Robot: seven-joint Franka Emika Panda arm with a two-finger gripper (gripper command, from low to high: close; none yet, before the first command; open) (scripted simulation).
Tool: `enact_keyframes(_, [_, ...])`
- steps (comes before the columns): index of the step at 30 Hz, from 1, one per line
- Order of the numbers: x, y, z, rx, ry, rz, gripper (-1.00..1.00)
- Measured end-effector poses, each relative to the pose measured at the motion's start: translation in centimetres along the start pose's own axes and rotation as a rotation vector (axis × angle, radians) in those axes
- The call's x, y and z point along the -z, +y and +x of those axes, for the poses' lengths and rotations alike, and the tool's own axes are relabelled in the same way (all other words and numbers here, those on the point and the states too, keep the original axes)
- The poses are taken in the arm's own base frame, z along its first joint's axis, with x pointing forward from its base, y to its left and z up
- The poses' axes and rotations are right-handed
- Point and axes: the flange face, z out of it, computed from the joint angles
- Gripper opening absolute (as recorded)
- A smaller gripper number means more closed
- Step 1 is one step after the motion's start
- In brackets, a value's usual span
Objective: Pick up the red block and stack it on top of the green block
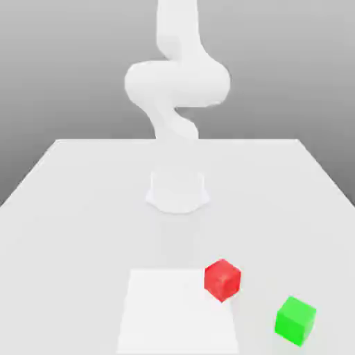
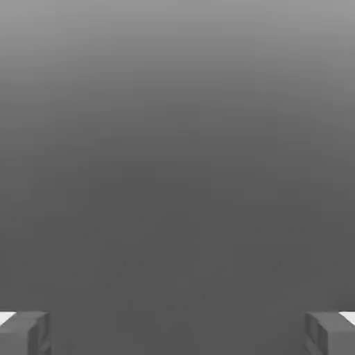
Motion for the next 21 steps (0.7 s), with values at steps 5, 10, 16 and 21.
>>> enact_keyframes(5, [-12.5,1.6,-4.8,0.142,-0.181,-0.083,0.0])
enact_keyframes(10, [-22.5,4.9,-12.1,0.293,-0.353,-0.167,0.0])
enact_keyframes(16, [-31.0,12.0,-23.1,0.501,-0.565,-0.28,0.0])
enact_keyframes(21, [-34.7,16.5,-28.5,0.59,-0.648,-0.327,0.0])
